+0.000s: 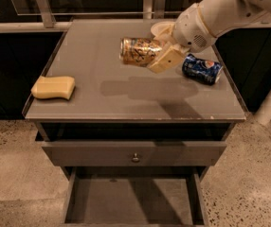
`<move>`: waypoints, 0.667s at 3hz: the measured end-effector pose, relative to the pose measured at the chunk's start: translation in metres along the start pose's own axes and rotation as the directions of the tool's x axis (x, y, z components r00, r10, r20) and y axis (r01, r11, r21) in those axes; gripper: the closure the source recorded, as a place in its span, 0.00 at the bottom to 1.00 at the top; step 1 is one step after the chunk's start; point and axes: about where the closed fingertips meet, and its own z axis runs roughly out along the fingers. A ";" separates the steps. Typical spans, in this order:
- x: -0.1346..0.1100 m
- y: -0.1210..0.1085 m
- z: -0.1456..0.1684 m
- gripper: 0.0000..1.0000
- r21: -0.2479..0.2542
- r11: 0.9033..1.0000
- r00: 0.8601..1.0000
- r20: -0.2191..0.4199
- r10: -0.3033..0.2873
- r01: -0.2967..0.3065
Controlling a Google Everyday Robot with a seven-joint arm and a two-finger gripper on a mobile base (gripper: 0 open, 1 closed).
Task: Place orange can into middle drawer
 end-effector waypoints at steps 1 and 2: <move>-0.091 0.062 -0.040 1.00 0.125 0.986 0.983 0.133 -0.127 0.111; -0.176 0.133 -0.045 1.00 0.247 0.938 0.940 0.180 -0.291 0.243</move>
Offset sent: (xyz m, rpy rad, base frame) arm -0.2726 0.0002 -0.1655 0.2040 -0.0869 -0.4517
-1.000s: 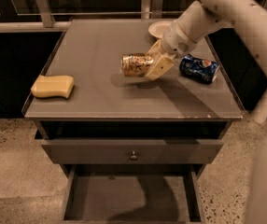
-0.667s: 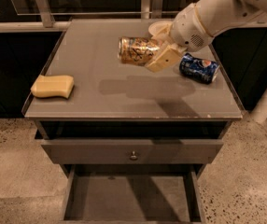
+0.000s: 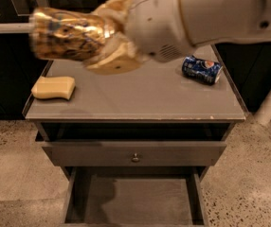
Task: Place orange can into middle drawer
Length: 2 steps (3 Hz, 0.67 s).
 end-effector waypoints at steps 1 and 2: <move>-0.044 0.031 0.012 1.00 0.043 0.996 0.997 -0.014 -0.076 0.076; -0.014 0.051 0.010 1.00 0.075 0.997 1.000 -0.029 0.000 0.002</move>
Offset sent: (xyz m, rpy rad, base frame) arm -0.1318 -0.1925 -0.3952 0.3268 0.4348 -0.7148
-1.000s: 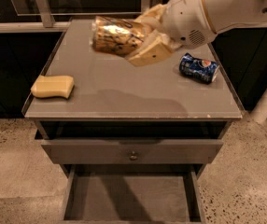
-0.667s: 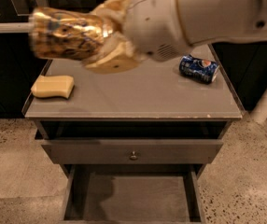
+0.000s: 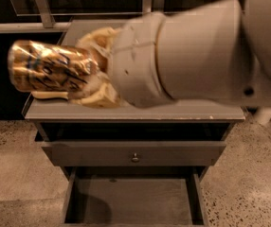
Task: Place orange can into middle drawer
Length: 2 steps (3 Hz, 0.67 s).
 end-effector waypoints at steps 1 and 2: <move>0.065 0.022 -0.015 1.00 0.134 0.987 0.992 -0.082 0.095 -0.084; 0.097 0.042 -0.026 1.00 0.174 0.976 0.982 -0.117 0.149 -0.128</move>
Offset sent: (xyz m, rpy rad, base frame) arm 0.0009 -0.0393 -0.0425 0.0178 -0.0021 -0.1540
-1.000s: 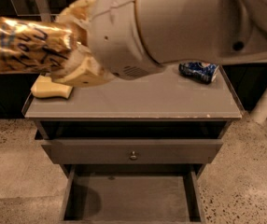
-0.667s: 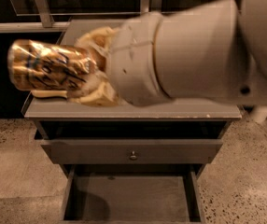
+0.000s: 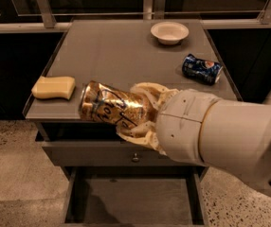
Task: Place orange can into middle drawer
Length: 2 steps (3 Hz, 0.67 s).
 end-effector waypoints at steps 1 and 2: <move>0.000 0.000 0.000 1.00 0.000 1.000 1.000 0.000 -0.001 0.001; 0.017 0.000 0.004 1.00 0.016 0.999 0.999 -0.012 0.031 -0.031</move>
Offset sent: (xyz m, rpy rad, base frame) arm 0.0160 -0.0280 -0.0434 0.0504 0.0511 -0.0827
